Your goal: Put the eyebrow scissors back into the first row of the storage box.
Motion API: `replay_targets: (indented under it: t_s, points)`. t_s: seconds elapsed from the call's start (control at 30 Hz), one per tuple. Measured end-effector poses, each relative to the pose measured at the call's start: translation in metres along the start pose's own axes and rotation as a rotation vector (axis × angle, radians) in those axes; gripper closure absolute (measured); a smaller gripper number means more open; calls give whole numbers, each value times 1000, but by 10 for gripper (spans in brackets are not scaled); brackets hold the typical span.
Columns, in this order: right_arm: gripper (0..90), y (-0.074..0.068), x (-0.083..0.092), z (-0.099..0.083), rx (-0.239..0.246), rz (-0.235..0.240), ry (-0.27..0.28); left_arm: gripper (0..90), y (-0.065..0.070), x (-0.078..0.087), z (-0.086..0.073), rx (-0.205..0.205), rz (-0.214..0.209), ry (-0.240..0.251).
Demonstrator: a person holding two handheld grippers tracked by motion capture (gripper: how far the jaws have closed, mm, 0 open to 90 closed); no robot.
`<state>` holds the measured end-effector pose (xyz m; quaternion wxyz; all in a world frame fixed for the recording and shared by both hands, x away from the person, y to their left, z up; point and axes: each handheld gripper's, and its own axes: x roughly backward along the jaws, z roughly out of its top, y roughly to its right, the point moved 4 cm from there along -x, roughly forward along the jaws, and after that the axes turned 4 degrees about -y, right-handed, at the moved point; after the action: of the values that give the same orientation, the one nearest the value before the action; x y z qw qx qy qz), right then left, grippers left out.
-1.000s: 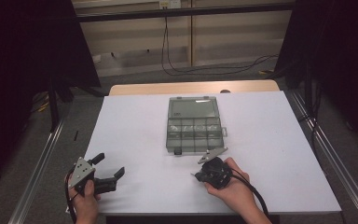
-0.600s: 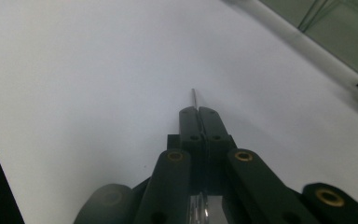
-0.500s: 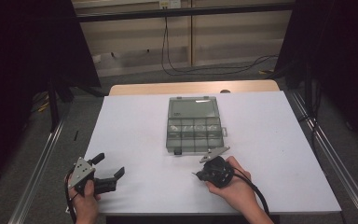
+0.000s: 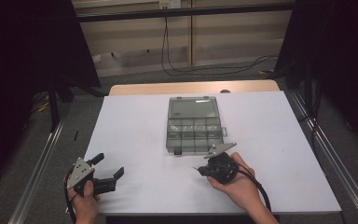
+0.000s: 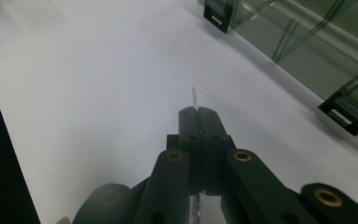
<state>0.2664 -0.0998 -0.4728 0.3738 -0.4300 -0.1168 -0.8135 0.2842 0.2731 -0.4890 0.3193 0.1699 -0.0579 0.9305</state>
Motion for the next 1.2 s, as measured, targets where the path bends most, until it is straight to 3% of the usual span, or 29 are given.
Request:
replay_targets:
  t_s: [0.53,1.2]
  points:
    - [900,17,12,10,-10,2,18,47,0,0,0,3,6,-2]
    - [900,42,17,42,-12,-5,55,47,0,0,0,6,7,-1]
